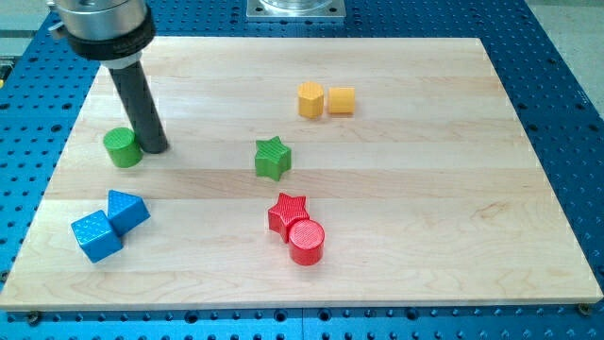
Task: Place your hand below the hexagon
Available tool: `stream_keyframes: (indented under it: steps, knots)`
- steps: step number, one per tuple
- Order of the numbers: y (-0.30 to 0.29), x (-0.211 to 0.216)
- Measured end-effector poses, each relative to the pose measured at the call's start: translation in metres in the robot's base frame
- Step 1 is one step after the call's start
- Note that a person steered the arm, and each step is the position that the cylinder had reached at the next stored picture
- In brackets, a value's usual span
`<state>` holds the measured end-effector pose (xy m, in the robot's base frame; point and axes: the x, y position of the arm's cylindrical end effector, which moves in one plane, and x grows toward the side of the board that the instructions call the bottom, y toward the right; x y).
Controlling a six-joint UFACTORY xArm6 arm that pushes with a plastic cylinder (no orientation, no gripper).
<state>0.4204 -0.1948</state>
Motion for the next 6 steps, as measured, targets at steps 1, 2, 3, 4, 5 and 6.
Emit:
stream_keyframes:
  steps: [1, 2, 3, 4, 5, 6]
  knots:
    - [-0.017, -0.011]
    - [0.020, 0.000]
    - [0.066, 0.014]
    - [0.063, 0.003]
    - [0.159, -0.018]
    - [0.261, -0.013]
